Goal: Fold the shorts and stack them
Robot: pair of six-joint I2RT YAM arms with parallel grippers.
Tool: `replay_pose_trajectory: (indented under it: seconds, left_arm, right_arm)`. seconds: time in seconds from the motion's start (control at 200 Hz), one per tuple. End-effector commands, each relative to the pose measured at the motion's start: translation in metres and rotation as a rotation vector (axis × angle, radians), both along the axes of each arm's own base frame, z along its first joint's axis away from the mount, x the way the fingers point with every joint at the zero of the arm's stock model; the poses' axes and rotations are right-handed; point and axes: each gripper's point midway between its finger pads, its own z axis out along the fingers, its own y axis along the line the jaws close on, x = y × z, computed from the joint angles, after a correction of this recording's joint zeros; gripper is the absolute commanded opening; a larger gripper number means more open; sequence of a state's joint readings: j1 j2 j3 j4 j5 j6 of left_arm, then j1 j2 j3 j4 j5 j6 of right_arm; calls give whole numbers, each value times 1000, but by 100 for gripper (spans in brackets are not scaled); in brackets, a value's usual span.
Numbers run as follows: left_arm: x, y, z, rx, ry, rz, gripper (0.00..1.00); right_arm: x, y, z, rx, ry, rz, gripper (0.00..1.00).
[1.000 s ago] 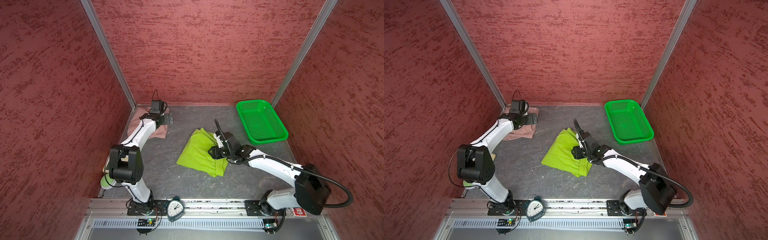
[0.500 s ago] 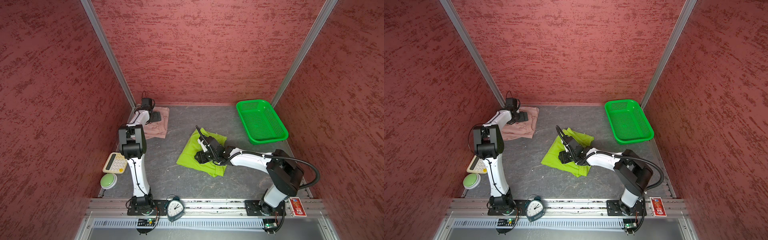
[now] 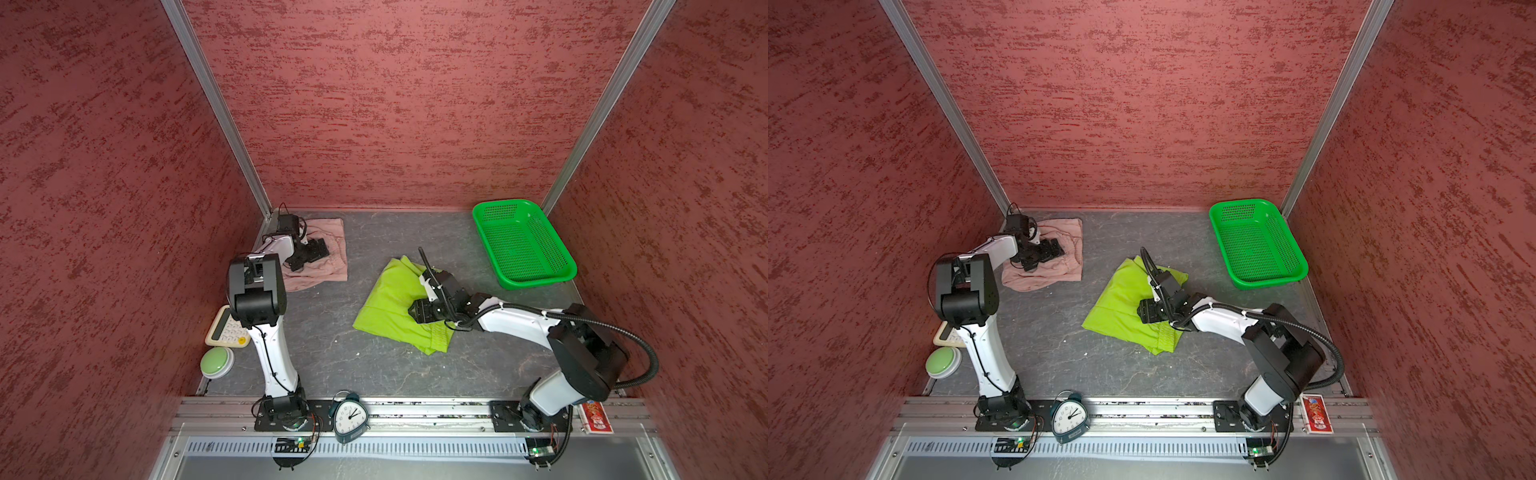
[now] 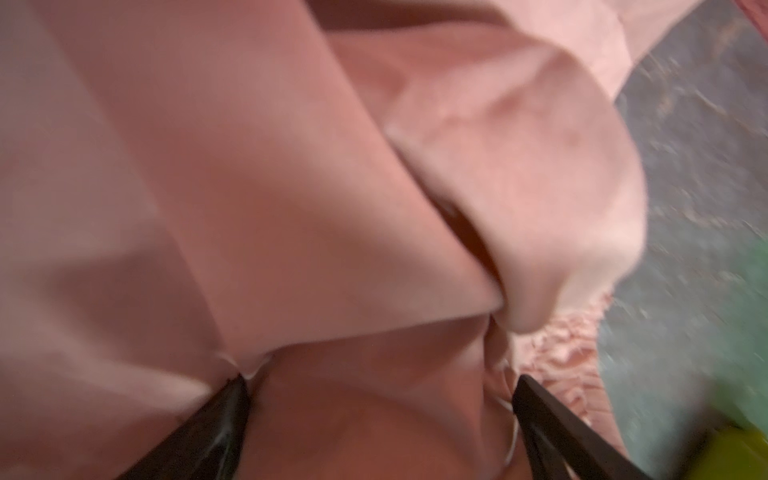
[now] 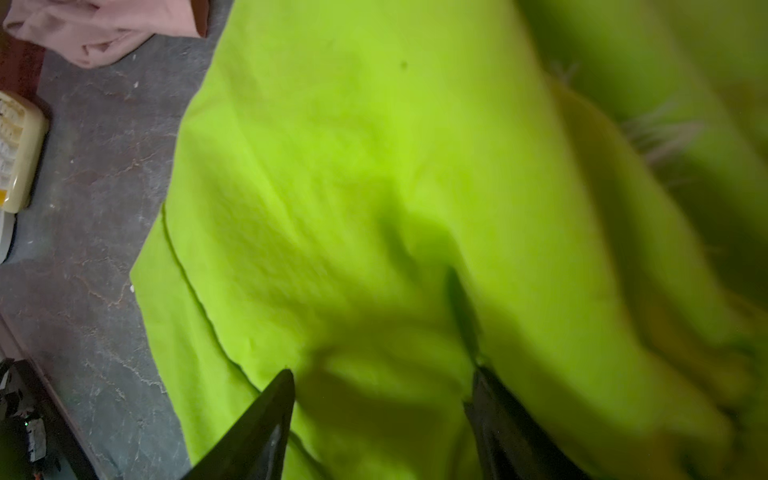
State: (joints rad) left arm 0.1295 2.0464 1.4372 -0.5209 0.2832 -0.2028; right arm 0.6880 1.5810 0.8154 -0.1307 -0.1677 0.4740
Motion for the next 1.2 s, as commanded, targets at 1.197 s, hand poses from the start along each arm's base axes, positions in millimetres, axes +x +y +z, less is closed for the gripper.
replay_pose_trajectory:
  seconds: [1.197]
  left_arm:
    - [-140, -232, 127, -125, -103, -524, 99]
  right_arm:
    - [-19, -180, 35, 8, 79, -487, 89]
